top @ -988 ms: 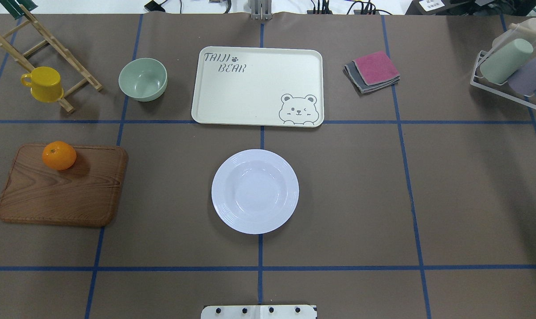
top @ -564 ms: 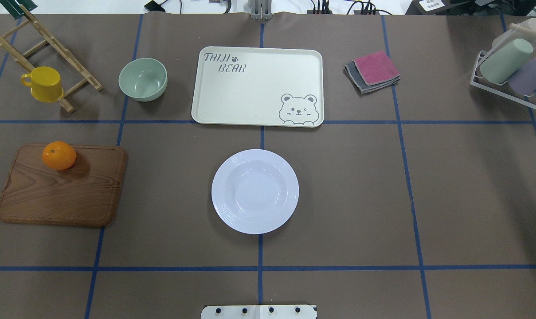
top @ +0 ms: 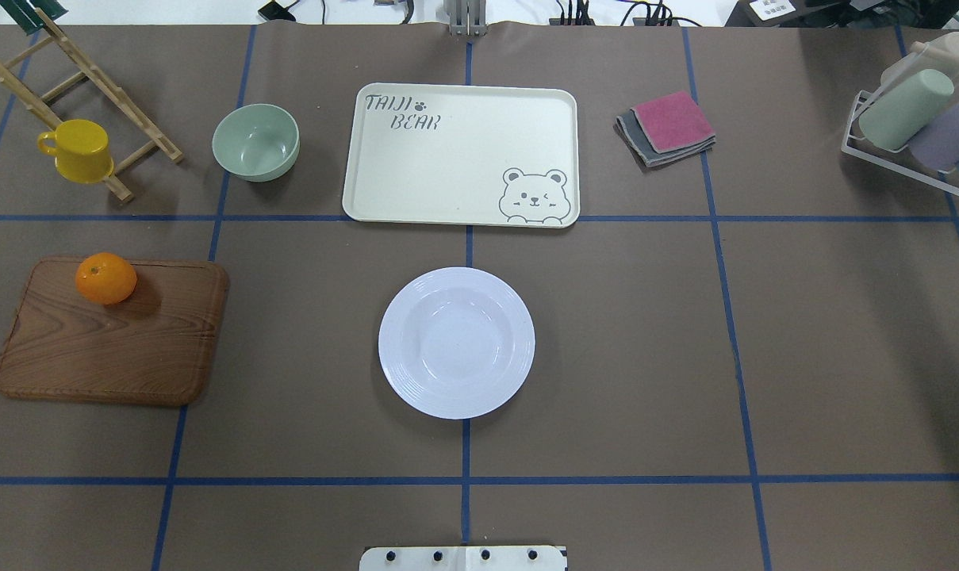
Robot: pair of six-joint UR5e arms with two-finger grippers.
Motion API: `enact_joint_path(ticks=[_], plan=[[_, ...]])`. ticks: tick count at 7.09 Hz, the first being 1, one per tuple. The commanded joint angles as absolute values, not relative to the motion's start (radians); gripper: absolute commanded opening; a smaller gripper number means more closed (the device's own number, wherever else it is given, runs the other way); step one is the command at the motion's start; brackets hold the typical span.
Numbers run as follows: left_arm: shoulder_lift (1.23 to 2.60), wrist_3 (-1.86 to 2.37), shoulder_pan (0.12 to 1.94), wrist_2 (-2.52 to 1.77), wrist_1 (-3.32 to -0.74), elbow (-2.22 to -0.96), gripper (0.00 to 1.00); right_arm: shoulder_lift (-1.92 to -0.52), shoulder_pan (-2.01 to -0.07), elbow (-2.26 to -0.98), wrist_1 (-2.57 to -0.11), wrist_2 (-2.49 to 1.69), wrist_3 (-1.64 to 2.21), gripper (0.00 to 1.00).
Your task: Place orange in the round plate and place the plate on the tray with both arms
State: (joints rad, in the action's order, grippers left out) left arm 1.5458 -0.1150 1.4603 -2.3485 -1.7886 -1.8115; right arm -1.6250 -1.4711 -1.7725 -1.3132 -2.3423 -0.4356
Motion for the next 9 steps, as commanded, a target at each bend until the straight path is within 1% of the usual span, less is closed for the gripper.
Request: enact_joint_path(ticks=[1,5,6,7,8,9], plan=[[1.546,-0.114,1.459,-2.349,-1.789,-1.812,0.99,-1.624,-1.471,-1.772,-1.313,-2.342,-0.434,0.99],[1.551,-0.107,1.457,-2.349,-1.789,-1.796,0.99,-1.624,-1.47,-1.763,-1.315,-2.342,-0.434,0.99],[1.558,-0.103,1.428,-2.344,-1.819,-1.795,0.99,-1.623,-1.46,-1.76,-1.315,-2.342,-0.434,0.99],[1.568,0.002,1.351,-2.335,-1.854,-1.792,0.99,-1.618,-1.448,-1.758,-1.315,-2.342,-0.434,0.99],[1.624,0.179,1.269,-2.292,-1.853,-1.801,0.99,-1.609,-1.418,-1.749,-1.313,-2.338,-0.434,0.99],[1.637,0.274,1.158,-2.208,-1.853,-1.821,0.99,-1.603,-1.39,-1.729,-1.313,-2.338,-0.433,0.99]])
